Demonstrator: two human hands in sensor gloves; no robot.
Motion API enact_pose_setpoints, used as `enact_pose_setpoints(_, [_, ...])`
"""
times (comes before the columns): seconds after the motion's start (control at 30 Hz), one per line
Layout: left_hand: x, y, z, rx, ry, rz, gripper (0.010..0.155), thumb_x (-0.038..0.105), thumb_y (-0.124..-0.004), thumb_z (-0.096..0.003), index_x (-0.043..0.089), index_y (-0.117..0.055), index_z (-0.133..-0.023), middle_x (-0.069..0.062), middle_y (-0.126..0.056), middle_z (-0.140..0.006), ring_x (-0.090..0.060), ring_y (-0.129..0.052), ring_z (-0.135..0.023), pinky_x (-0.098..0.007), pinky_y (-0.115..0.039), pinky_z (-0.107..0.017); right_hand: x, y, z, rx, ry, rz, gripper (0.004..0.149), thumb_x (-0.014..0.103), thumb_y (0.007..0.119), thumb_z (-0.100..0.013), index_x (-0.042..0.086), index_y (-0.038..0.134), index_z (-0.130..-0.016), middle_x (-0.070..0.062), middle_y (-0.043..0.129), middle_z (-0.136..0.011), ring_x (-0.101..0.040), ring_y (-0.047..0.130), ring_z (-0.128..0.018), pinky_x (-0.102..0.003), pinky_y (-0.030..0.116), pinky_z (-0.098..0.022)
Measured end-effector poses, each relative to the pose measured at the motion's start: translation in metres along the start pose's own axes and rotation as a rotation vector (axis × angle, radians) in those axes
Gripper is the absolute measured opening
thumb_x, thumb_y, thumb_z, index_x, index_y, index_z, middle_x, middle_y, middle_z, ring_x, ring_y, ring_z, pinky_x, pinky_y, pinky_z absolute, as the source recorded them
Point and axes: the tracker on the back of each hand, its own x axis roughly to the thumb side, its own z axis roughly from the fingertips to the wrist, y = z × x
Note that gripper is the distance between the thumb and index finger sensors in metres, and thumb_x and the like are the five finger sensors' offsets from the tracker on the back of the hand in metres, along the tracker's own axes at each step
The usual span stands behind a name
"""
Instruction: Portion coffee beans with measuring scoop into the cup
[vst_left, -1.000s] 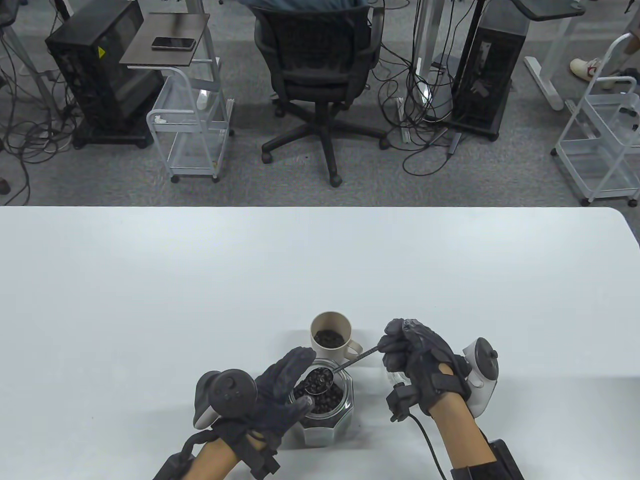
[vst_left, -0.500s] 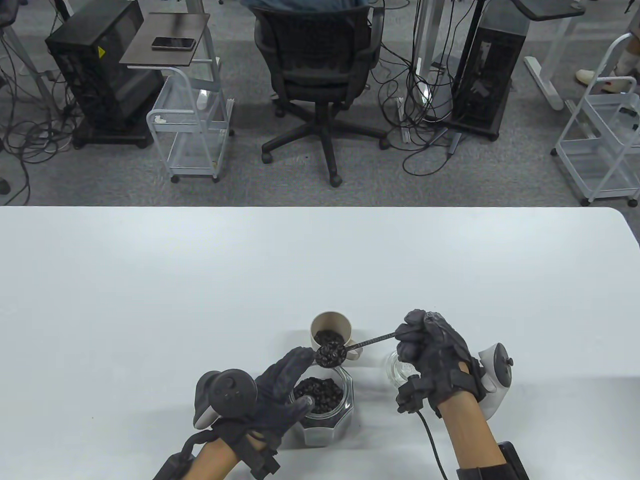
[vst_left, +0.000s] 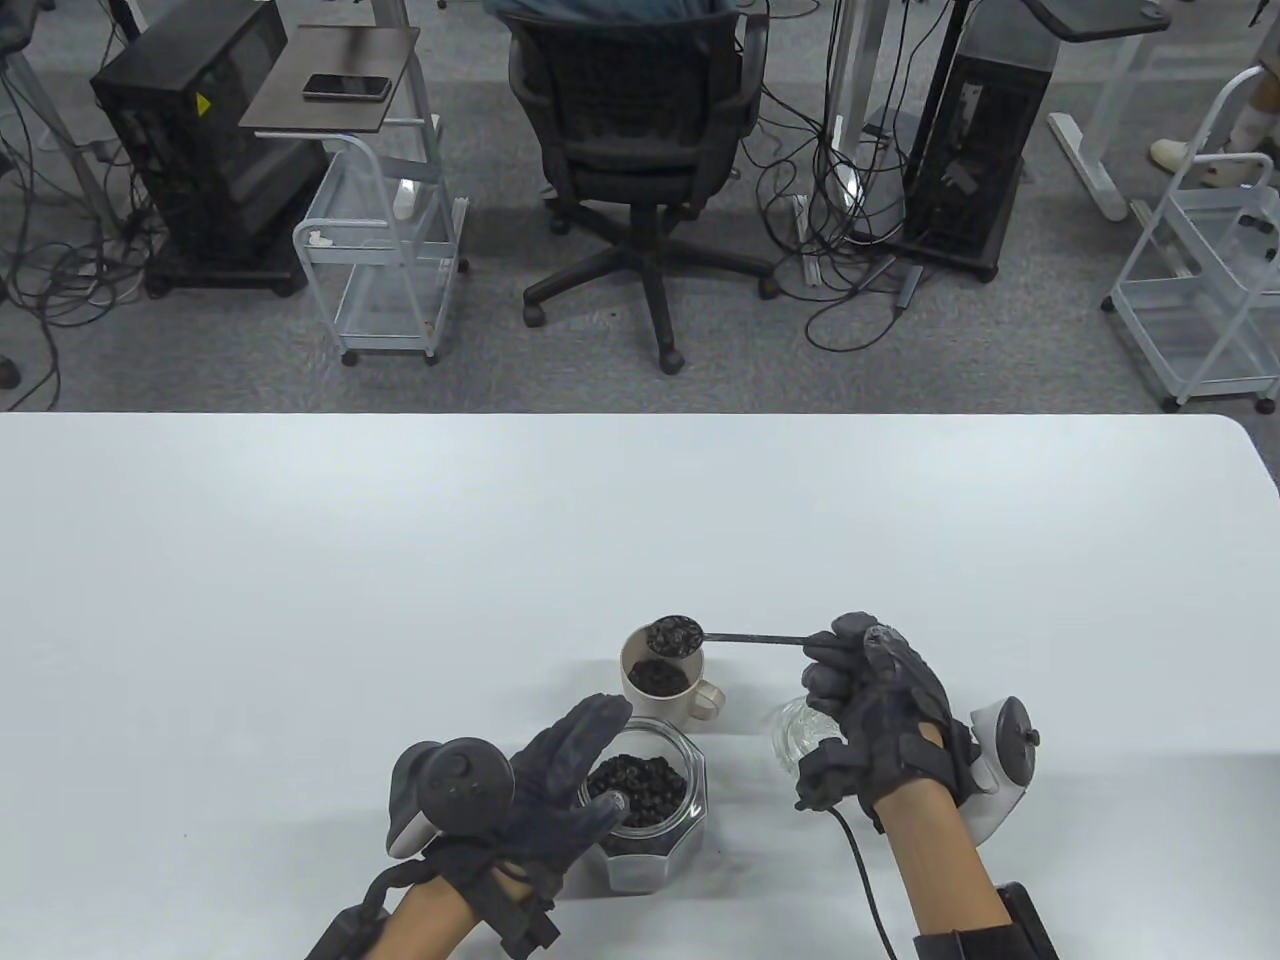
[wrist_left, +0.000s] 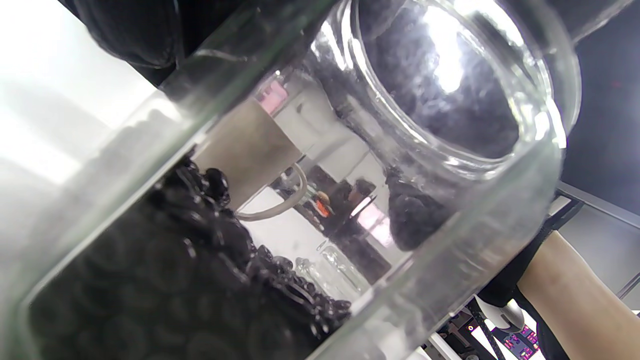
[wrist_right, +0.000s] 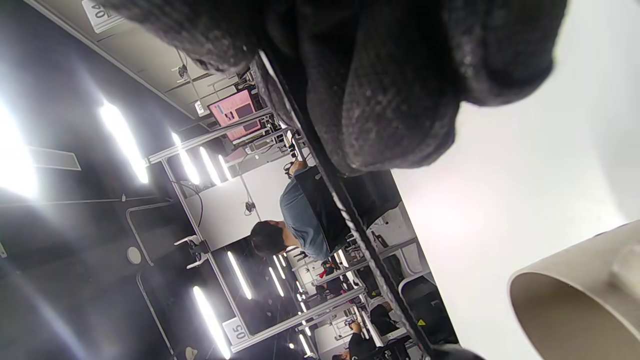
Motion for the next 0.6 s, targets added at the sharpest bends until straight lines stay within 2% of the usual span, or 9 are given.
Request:
enact_pose_setpoints(0.17, [0.000,0.000,0.000,0.000,0.000,0.000,0.088,0.075,-0.058,-0.0428,0.027,-0.037,-0.113,-0.016,-0.047,-0.118,-0.052,-0.069,-0.100,-0.068,-0.059,-0.066,0.001,0.005,0.000,0.010,-0.069,0.114,0.044,0.033,0.071,-0.055,0.007,0.073,-0.090,-0.025,0.085,-0.077,-0.042,0.096,-0.052,-0.054,0.075,-0.043])
enact_pose_setpoints(0.33, [0.000,0.000,0.000,0.000,0.000,0.000,0.088,0.075,-0.058,-0.0429,0.027,-0.037,-0.113,-0.016,-0.047,-0.118,-0.052,-0.069,-0.100,-0.068,-0.059,-0.066,0.006,0.020,0.004,0.063,-0.231,0.340,0.044,0.033,0.072,-0.054,0.008,0.075,-0.090,-0.025,0.085,-0.078,-0.045,0.096,-0.055,-0.056,0.075,-0.045])
enact_pose_setpoints(0.53, [0.000,0.000,0.000,-0.001,0.001,0.002,0.088,0.075,-0.058,-0.0428,0.027,-0.037,-0.113,-0.016,-0.047,-0.118,-0.052,-0.069,-0.100,-0.068,-0.059,-0.066,0.017,0.060,0.018,0.364,-0.593,0.818,0.044,0.032,0.076,-0.052,0.013,0.078,-0.091,-0.025,0.085,-0.083,-0.051,0.094,-0.065,-0.061,0.073,-0.049])
enact_pose_setpoints(0.6, [0.000,0.000,0.000,-0.001,0.001,0.001,0.088,0.075,-0.058,-0.0429,0.027,-0.037,-0.113,-0.016,-0.047,-0.118,-0.052,-0.069,-0.100,-0.068,-0.059,-0.066,0.016,0.071,0.025,0.447,-0.670,0.959,0.044,0.033,0.076,-0.052,0.015,0.078,-0.092,-0.024,0.084,-0.085,-0.052,0.092,-0.068,-0.062,0.072,-0.050])
